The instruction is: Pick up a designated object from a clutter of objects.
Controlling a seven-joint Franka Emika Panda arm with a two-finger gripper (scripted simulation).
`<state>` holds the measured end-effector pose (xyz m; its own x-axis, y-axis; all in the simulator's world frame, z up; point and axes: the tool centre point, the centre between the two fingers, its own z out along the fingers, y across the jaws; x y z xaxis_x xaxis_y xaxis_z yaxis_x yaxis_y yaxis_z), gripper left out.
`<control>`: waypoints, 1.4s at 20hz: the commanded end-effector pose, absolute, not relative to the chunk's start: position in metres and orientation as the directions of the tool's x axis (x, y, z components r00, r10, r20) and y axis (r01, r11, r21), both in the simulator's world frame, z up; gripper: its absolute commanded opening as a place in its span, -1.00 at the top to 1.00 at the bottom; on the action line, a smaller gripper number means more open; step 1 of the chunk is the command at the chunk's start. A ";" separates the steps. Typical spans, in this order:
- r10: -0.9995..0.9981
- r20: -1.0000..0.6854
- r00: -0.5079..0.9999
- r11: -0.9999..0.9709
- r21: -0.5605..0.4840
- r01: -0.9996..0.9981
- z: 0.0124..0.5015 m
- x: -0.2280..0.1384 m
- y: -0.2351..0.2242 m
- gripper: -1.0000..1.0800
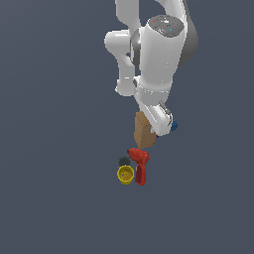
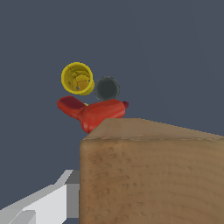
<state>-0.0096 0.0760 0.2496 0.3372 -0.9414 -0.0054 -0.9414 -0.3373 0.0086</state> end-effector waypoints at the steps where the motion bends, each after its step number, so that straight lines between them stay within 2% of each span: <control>1: -0.942 -0.003 0.337 -0.337 -0.002 -0.942 0.277 0.004 0.063 1.00; 14: -0.942 -0.001 0.336 -0.336 -0.001 -0.942 0.371 0.055 0.007 1.00; 28: -0.942 0.000 0.336 -0.336 0.000 -0.942 0.441 0.095 -0.033 1.00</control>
